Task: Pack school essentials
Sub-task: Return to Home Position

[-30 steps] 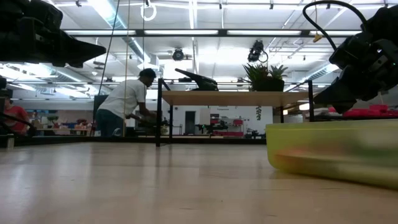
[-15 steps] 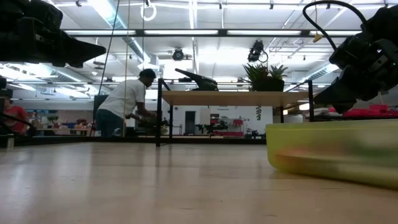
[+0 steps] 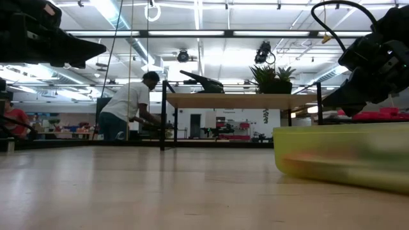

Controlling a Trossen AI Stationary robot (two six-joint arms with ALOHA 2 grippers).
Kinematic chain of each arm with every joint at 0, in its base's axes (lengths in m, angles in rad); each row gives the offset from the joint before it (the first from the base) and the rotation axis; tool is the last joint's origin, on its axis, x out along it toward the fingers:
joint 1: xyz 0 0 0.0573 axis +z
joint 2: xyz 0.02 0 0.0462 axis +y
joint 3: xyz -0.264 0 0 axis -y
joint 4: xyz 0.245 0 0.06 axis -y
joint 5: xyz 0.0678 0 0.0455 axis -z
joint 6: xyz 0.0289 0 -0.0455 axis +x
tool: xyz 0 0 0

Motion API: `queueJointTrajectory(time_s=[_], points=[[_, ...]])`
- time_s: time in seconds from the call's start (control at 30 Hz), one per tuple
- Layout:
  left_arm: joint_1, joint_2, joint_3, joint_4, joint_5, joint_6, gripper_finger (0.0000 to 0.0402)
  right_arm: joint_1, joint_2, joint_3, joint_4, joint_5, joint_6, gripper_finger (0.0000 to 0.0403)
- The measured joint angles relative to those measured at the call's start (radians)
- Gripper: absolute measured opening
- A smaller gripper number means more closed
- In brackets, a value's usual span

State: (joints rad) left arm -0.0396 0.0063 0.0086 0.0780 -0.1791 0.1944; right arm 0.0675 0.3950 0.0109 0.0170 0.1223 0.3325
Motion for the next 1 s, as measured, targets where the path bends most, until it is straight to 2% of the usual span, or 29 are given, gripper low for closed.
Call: queueJointTrajectory(time_s=[1.0], points=[[-0.005,0.000,0.000,0.000,0.000,0.000,0.0031,0.000,0.000,0.000,0.000,0.000,0.000,0.0015]])
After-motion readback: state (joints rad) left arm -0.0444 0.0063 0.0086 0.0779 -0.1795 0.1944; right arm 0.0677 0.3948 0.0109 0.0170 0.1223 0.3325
